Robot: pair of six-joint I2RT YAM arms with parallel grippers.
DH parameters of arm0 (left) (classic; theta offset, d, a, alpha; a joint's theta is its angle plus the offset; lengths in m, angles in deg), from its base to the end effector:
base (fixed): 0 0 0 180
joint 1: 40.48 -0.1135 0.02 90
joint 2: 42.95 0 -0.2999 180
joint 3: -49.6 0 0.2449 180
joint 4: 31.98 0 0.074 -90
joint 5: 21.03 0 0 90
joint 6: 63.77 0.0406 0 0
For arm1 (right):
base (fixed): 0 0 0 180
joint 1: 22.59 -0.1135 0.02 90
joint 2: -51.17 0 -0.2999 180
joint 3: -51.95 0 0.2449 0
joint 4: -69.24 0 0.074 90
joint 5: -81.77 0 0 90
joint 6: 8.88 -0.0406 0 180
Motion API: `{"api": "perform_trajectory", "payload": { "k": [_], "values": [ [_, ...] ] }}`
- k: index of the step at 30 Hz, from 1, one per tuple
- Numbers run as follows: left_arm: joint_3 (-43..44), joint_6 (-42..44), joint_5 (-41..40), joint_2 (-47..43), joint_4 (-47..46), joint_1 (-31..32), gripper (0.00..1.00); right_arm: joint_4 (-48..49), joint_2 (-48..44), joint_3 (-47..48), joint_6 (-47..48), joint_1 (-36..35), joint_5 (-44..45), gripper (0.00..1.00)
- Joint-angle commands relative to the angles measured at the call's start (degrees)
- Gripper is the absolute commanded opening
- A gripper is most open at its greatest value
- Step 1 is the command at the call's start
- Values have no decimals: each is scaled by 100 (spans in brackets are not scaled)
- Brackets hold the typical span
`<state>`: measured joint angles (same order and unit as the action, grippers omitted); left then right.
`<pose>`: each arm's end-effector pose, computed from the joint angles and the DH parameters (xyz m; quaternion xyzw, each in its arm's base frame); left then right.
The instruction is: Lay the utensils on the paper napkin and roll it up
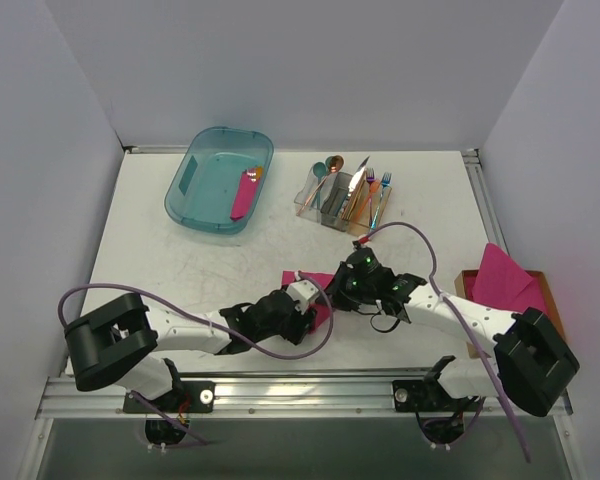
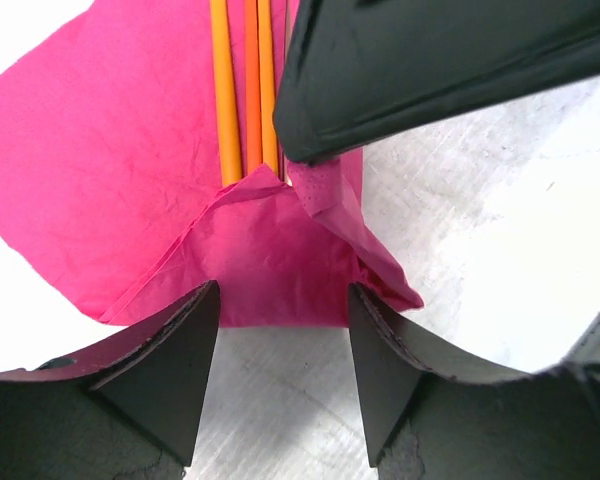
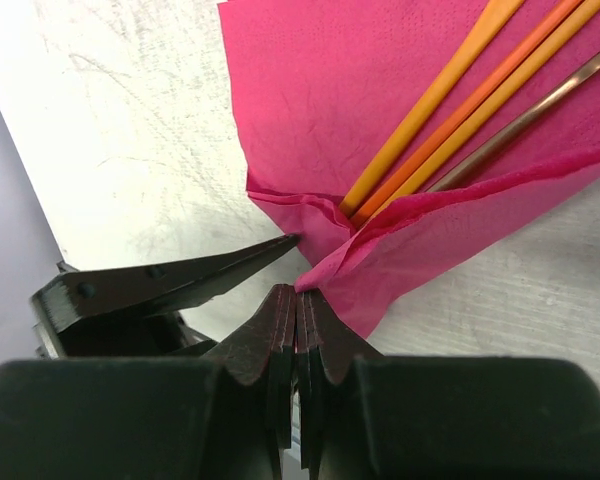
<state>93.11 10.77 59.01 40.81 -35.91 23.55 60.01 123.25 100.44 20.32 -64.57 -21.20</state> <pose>0.1229 -0.2362 0.1859 0.3299 0.8264 -0.2280 0.3954 0.1780 0.1724 0.2393 0.0893 0.8695 0.4334 0.2192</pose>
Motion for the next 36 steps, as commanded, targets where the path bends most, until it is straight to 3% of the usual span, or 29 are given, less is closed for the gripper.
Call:
{"api": "perform_trajectory", "payload": {
  "k": [1, 13, 33, 36],
  "values": [
    [-5, -44, 20, -308, 132, -13, 63, 85, 131, 164, 138, 40, 58, 0],
    [-251, -361, 617, -361, -184, -584, 56, 190, 439, 305, 235, 40, 40, 0],
    [-260, -176, 714, -299, -237, -594, 56, 550, 1476, 867, 410, 40, -21, 0],
    [-251, -167, 732, -308, -246, -593, 56, 656, 1590, 885, 419, 49, -30, 4]
  ]
}}
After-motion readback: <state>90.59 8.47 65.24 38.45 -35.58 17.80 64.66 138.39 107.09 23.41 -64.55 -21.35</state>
